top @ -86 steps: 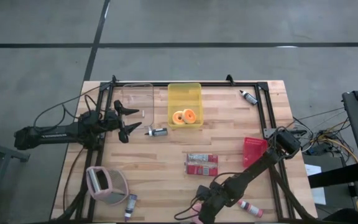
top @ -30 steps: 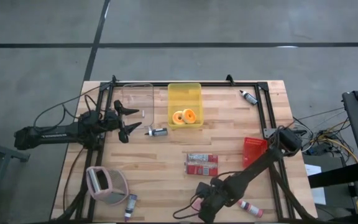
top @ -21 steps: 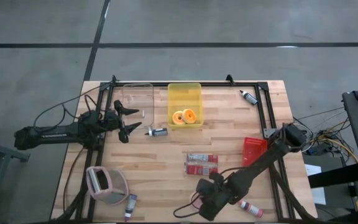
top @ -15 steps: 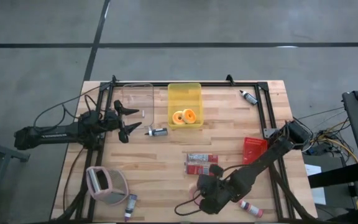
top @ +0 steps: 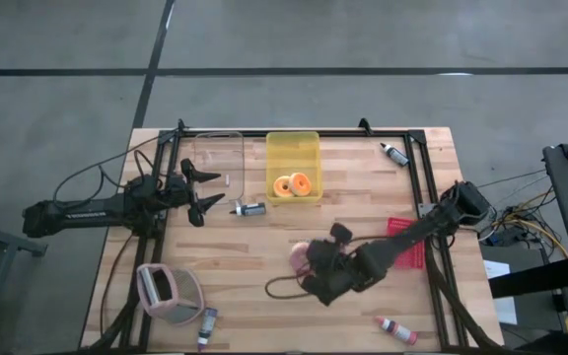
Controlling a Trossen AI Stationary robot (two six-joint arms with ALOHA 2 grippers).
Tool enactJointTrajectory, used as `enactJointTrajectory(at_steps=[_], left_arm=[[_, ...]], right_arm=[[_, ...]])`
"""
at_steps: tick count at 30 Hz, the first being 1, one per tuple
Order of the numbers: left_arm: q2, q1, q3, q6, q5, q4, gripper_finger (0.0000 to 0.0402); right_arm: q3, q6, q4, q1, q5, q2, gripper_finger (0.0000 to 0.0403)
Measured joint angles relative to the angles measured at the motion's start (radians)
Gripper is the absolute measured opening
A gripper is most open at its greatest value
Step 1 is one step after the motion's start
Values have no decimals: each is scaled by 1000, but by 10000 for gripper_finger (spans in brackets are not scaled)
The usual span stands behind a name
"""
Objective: Pick & Place Food Item
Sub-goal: Put the pink donut into the yellow bin
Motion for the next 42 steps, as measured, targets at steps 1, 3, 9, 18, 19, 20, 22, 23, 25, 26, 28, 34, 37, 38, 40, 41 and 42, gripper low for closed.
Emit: enactJointTrajectory(at_steps=[1, 3, 9, 18, 19, 20, 22, 23, 25, 26, 28, 34, 37, 38, 40, 41, 42], left_arm=[[0, 0, 0, 0, 0, 0, 290], [0, 0, 0, 0, 0, 0, 291], [0, 0, 0, 0, 0, 0, 289], [0, 0, 0, 0, 0, 0, 289], [0, 0, 0, 0, 0, 0, 290], [0, 0, 0, 0, 0, 0, 291], [0, 0, 0, 0, 0, 0, 291], [0, 0, 0, 0, 0, 0, 291], [0, 0, 0, 0, 0, 0, 290], [0, 0, 0, 0, 0, 0, 289], [0, 0, 0, 0, 0, 0, 290], [0, 0, 0, 0, 0, 0, 289], [0, 0, 0, 0, 0, 0, 290], [0, 0, 0, 0, 0, 0, 290], [0, 0, 0, 0, 0, 0, 291], [0, 0, 0, 0, 0, 0, 291], [0, 0, 0, 0, 0, 0, 290]], right_arm=[[0, -23, -1, -12, 1, -7, 69], [0, -62, -16, -36, 1, -22, 71], [0, -207, -20, -123, 27, -67, 75], [-1, -425, -16, -300, 27, -122, 75], [-1, -448, -14, -324, 27, -123, 75], [-1, -475, -8, -350, 26, -124, 75], [-1, -517, 8, -398, 22, -127, 75], [-1, -540, 18, -423, 18, -127, 75], [-1, -581, 36, -472, 1, -128, 75], [-1, -601, 41, -497, -14, -125, 75], [-1, -634, 49, -548, -43, -122, 75], [-6, -724, 119, -690, -208, -114, 75], [-33, -755, 232, -744, -262, -111, 75], [-38, -773, 261, -763, -272, -109, 75], [-43, -801, 306, -800, -295, -101, 75], [-43, -806, 328, -820, -323, -98, 75], [-43, -806, 336, -841, -360, -95, 75]])
